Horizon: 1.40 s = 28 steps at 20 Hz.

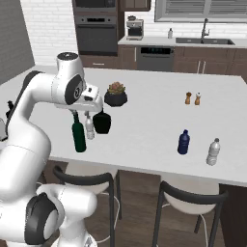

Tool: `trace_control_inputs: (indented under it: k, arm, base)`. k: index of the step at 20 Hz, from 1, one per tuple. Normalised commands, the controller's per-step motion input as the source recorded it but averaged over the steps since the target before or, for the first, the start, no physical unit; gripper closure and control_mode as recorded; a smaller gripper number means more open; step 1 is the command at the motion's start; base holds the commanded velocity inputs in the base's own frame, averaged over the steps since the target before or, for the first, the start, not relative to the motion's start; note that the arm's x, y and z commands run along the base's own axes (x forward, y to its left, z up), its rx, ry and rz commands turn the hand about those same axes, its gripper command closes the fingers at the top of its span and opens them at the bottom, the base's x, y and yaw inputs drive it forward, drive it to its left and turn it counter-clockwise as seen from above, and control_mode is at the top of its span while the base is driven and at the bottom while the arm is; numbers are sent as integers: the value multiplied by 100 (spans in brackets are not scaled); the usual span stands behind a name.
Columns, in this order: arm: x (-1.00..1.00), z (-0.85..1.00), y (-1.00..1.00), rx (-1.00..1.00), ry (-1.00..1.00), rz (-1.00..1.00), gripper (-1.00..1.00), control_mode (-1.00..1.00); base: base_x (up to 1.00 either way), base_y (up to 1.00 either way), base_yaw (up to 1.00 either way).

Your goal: Move the plastic bottles in the middle to the plastics group, and the glass bottles in the middle to the glass group.

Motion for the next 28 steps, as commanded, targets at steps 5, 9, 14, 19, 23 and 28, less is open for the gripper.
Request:
trace_control_inputs:
  k: [5,9,14,19,23,28]
  arm:
    - [-20,-1,8,1,-5,3,-100,-100]
    - [-8,-17,59,2,-6,1,-100,-100]
    - [21,-19,72,3,-1,0,-100,-100]
    - [61,-6,35,0,4,7,-100,-100]
    - [62,-3,1,0,10,2,-100,-100]
    - [53,-14,0,-1,18,0,-100,-100]
  base:
    - [0,0,0]
    - [0,0,0]
    - [0,0,0]
    - [0,0,0]
    - [0,0,0]
    - [0,0,0]
